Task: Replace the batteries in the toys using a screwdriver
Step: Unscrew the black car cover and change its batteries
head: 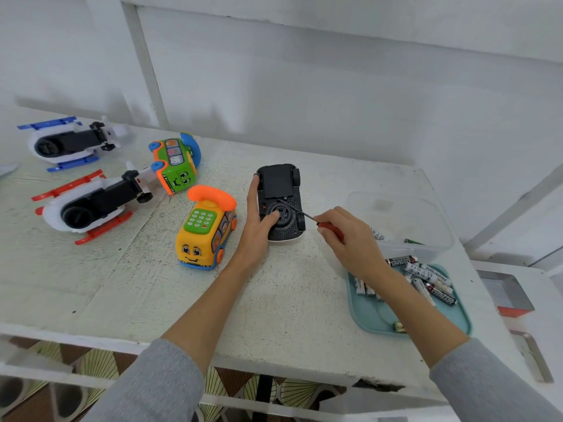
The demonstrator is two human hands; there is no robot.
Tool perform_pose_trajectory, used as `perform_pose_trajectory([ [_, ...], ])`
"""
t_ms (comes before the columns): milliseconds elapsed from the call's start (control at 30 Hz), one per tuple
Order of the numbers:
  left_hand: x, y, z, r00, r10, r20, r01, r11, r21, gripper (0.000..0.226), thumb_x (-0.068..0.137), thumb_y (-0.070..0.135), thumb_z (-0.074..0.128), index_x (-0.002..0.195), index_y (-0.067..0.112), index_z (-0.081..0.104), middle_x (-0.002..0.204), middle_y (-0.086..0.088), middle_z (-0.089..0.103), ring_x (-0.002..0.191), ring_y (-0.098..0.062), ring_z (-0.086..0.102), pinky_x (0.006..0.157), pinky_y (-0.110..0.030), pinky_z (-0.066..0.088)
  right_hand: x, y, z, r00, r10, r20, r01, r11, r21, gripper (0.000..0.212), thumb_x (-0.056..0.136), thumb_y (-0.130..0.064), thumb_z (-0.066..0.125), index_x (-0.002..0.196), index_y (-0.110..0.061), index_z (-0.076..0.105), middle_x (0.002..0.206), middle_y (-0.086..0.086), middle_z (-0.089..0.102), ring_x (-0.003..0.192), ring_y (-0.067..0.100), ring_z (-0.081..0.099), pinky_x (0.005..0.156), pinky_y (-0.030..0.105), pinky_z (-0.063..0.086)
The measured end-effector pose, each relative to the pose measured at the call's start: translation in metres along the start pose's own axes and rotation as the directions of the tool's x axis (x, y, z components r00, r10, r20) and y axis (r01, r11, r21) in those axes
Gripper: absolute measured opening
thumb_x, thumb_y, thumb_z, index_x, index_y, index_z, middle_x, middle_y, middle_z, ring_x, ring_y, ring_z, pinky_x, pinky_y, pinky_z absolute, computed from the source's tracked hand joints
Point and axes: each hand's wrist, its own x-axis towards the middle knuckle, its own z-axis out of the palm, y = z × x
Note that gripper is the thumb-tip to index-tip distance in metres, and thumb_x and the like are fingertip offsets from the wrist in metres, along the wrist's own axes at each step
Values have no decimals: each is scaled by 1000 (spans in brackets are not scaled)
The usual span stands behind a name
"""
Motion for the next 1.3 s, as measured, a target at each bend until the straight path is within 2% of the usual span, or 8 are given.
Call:
perform_pose_trajectory([
  [167,1,1,-1,1000,-17,4,17,1000,-14,72,95,-10,37,150,29,13,127,18,46,101,2,63,79,-19,52,0,-2,-4,1000,10,0,-10,999,46,12,89,-8,57,99,-8,64,84,-3,59,64,12,53,58,26,44],
  [367,-1,4,1,1000,-23,7,23,999,-33,70,95,-11,37,147,31,18,129,12,47,102,-5,63,78,-21,53,-2,-4,-11,999,33,29,-36,996,80,12,89,-7,57,99,-7,64,87,0,63,72,19,58,65,33,49],
  [600,-3,5,1,1000,-20,2,20,1000,-11,73,94,-11,37,145,37,16,129,13,47,110,-15,59,80,-21,53,-5,-3,-22,997,80,10,-81,996,32,10,86,-6,60,94,-9,65,85,0,65,72,16,57,68,36,50],
  [700,-4,5,1,1000,-13,5,13,1000,-1,72,94,-11,38,145,36,17,131,12,47,116,-20,57,90,-28,53,-4,-3,-25,996,87,-17,-87,996,1,11,87,-7,58,95,-9,65,86,1,65,75,19,59,69,40,51],
  [867,-7,6,3,1000,-15,27,14,999,48,74,94,-10,40,148,34,15,125,26,46,116,-11,56,93,-24,51,-3,-5,-23,997,69,-27,-70,997,-26,12,88,-8,58,97,-9,65,87,2,65,75,18,58,69,39,50],
  [1000,-8,5,4,999,-25,41,22,997,79,76,94,-8,42,146,40,14,131,21,45,125,-18,51,104,-40,45,-3,-6,-20,998,61,-32,-62,998,-30,12,88,-8,57,98,-9,65,87,0,64,73,17,57,67,38,50],
  [1167,-12,9,4,998,-14,64,6,992,126,73,84,14,49,139,50,18,145,3,40,131,-21,46,108,-47,40,0,-9,-17,998,58,16,-57,997,-49,29,91,-14,56,120,-17,57,97,1,64,78,16,58,73,33,51],
  [1300,-11,12,1,990,-25,139,1,986,169,72,84,15,47,139,52,19,135,17,45,125,-20,52,104,-48,44,6,-11,-14,994,57,93,-51,997,-63,42,94,-15,51,134,-24,46,94,3,61,81,18,57,76,36,50],
])
